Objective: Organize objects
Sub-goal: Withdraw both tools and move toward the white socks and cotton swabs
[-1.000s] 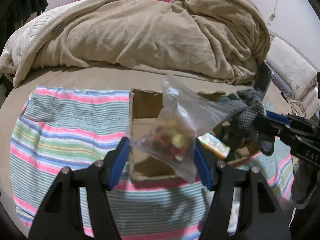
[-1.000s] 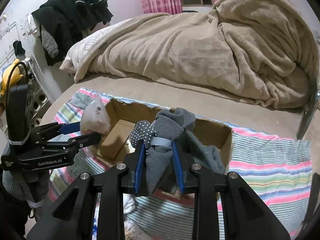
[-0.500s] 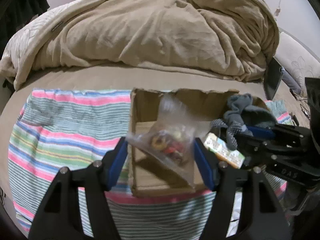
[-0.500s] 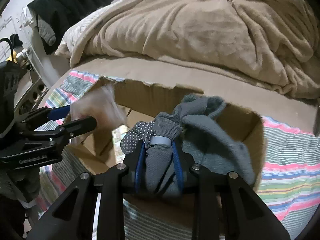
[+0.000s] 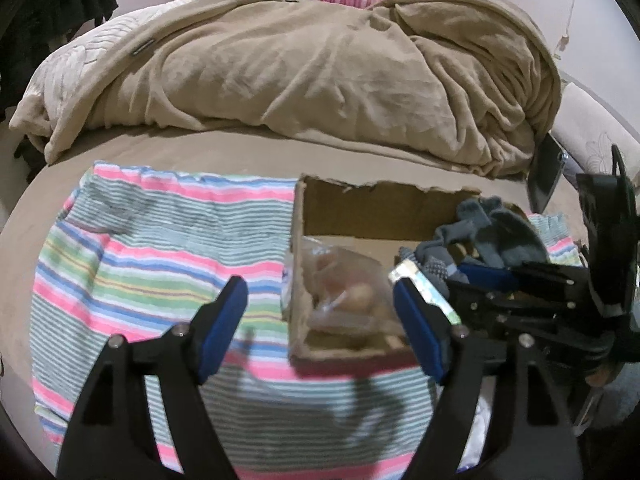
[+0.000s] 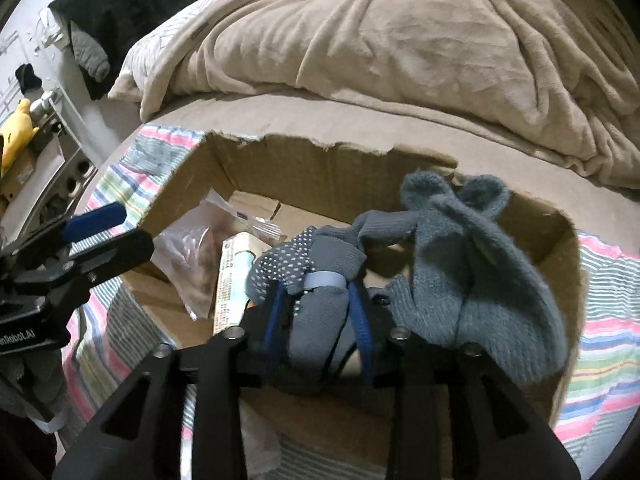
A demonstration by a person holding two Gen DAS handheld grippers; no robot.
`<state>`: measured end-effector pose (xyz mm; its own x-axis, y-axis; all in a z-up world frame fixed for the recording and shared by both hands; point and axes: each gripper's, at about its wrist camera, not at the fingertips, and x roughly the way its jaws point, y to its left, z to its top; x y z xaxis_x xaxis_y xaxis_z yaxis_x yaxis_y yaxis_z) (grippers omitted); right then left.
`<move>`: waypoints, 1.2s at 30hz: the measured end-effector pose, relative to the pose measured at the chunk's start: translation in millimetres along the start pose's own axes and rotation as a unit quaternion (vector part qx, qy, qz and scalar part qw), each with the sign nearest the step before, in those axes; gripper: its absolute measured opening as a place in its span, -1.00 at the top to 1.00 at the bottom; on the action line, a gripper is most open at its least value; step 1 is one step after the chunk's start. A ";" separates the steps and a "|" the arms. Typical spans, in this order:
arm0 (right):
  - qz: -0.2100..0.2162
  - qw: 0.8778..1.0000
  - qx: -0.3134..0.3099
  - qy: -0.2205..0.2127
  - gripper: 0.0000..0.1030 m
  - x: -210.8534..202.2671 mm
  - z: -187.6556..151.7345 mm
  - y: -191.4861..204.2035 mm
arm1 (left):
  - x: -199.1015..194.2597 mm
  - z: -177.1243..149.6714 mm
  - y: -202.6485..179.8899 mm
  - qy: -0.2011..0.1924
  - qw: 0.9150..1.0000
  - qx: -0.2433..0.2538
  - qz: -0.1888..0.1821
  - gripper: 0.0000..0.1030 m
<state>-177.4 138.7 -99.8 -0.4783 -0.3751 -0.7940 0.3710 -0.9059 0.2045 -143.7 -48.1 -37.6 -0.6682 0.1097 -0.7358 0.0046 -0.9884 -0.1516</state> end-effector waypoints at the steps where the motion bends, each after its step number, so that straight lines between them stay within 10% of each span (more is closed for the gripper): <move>1: -0.001 1.000 0.003 -0.006 -0.01 -4.3 0.2 0.3 | -3.4 -1.2 0.0 0.000 1.000 0.000 0.000 -0.50; 36: -0.027 0.997 0.055 -0.053 -0.27 -122.0 -82.2 21.1 | -77.8 -64.6 -29.3 0.012 0.999 0.014 -0.049 -0.59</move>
<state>-45.8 181.6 -45.6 -0.5794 -0.3392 -0.7411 0.2562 -0.9390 0.2295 -43.8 -20.9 -18.5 -0.6464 0.2073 -0.7343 -0.0803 -0.9755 -0.2047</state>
